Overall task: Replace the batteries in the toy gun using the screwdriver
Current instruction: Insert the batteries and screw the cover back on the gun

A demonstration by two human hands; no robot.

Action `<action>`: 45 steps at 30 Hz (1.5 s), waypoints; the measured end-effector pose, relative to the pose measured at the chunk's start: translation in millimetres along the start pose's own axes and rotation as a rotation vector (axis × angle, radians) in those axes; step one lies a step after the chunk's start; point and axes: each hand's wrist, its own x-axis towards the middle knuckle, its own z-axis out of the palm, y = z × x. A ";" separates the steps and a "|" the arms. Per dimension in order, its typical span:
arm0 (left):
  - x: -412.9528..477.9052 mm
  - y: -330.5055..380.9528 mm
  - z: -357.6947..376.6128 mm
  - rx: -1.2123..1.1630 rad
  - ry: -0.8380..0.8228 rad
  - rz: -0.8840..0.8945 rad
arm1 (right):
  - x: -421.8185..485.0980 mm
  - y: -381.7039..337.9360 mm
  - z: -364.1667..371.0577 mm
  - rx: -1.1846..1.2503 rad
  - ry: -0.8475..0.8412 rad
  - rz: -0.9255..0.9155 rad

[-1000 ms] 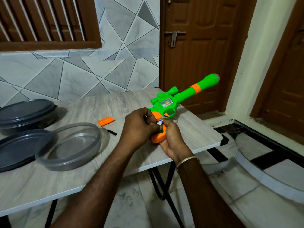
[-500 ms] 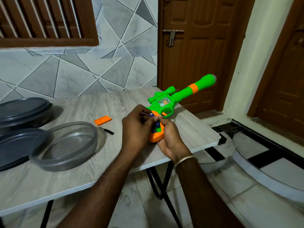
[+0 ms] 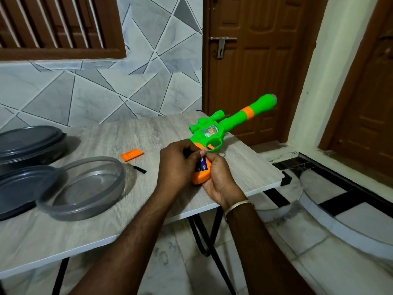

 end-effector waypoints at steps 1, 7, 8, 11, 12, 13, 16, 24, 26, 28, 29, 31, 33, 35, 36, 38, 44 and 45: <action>1.3 0.3 -0.4 0.020 -0.011 0.010 | -0.9 -0.5 0.3 0.001 -0.004 0.003; -2.2 3.5 2.2 0.129 -0.030 0.097 | -0.4 0.6 1.2 -0.023 0.044 0.020; -4.4 4.4 3.6 0.173 -0.012 0.139 | 0.2 1.0 0.6 -0.040 0.059 0.025; -8.7 4.2 7.6 0.303 0.025 0.228 | -0.2 2.1 -0.7 -0.082 0.086 0.016; -9.2 3.1 8.7 0.339 0.022 0.239 | -0.5 2.2 0.0 -0.073 0.086 0.003; -9.4 2.0 10.4 0.367 0.016 0.247 | -1.1 1.9 0.9 -0.059 0.081 -0.004; -11.3 -0.7 14.7 0.411 -0.009 0.266 | -3.0 0.3 2.8 -0.049 0.080 0.012; -16.3 -8.1 14.1 0.379 -0.020 0.273 | -1.1 1.5 2.2 -0.091 0.091 -0.013; -16.9 -6.5 15.9 0.369 -0.026 0.267 | -1.4 1.0 0.8 -0.085 0.094 0.000; -18.5 -6.4 16.3 0.366 -0.029 0.262 | -1.9 0.9 0.6 -0.078 0.088 0.001; -18.9 -6.9 15.2 0.366 -0.025 0.262 | -1.2 1.6 0.7 -0.082 0.084 -0.002; -20.3 -7.8 14.7 0.353 -0.014 0.265 | -0.5 2.0 -0.7 -0.096 0.077 -0.005; -21.9 -8.0 13.3 0.352 -0.004 0.264 | -0.7 3.1 0.2 -0.101 0.061 0.007; -23.2 -7.6 13.8 0.355 0.005 0.262 | 0.4 3.4 -1.2 -0.105 0.050 0.014; -23.9 -6.9 14.3 0.353 0.007 0.262 | 0.7 2.7 -1.9 -0.112 0.047 0.018; -24.2 -6.5 12.0 0.351 0.012 0.261 | 1.3 2.2 -1.0 -0.145 0.047 0.039; -14.9 -5.7 -10.5 0.348 0.034 0.257 | 11.6 3.2 11.5 -0.221 -0.011 0.043; -12.1 -5.4 -15.3 0.341 0.047 0.262 | 14.4 3.6 15.2 -0.214 -0.033 0.033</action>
